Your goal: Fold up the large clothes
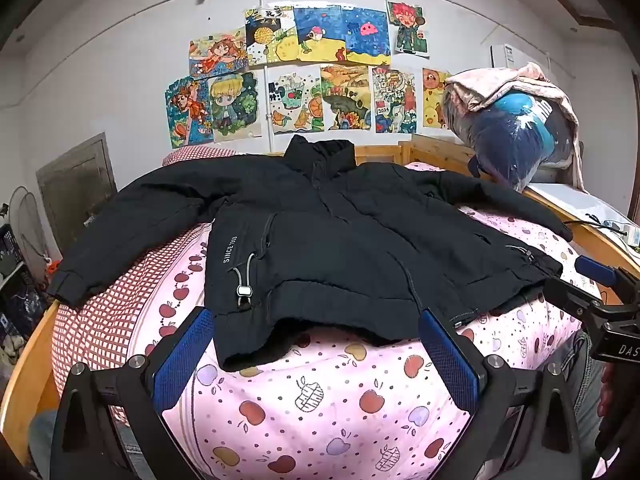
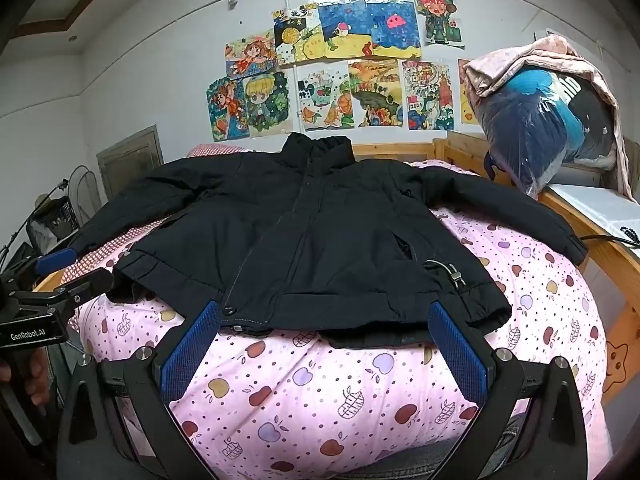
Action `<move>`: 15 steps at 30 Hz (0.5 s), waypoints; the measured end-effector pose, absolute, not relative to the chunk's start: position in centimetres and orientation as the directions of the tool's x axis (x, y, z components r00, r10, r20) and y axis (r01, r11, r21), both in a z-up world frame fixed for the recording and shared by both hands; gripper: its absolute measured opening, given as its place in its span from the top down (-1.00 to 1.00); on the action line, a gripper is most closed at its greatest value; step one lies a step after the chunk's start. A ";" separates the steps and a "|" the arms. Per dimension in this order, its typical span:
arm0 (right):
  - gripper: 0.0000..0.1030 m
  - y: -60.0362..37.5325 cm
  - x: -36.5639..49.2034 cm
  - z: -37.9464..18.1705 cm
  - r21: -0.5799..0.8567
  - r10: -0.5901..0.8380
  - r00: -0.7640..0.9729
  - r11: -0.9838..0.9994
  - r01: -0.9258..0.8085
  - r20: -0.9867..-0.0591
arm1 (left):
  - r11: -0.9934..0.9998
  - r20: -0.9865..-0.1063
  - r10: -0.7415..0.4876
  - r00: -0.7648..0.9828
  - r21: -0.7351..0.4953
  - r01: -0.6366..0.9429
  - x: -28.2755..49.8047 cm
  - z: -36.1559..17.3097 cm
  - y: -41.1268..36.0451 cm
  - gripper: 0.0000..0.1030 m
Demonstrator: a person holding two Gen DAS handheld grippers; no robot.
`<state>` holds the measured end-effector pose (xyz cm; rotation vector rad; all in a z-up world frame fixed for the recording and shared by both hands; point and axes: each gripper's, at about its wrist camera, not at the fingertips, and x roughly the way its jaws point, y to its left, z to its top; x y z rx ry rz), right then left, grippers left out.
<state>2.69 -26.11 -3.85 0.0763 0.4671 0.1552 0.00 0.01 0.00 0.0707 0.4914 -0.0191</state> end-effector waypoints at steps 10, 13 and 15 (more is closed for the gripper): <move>-0.98 -26.0 2.6 -3.9 0.110 0.165 0.881 0.985 -0.129 -0.444 | 0.997 -0.474 -0.001 0.881 0.063 0.035 0.0 0.0 0.0 -1.00; -0.98 -25.9 2.5 -3.8 0.111 0.166 0.880 0.985 -0.130 -0.446 | 0.997 -0.474 -0.002 0.880 0.062 0.036 0.0 0.0 0.0 -1.00; -0.98 -25.9 2.5 -3.8 0.111 0.166 0.879 0.985 -0.130 -0.446 | 0.997 -0.474 -0.002 0.880 0.062 0.036 0.0 0.0 0.0 -1.00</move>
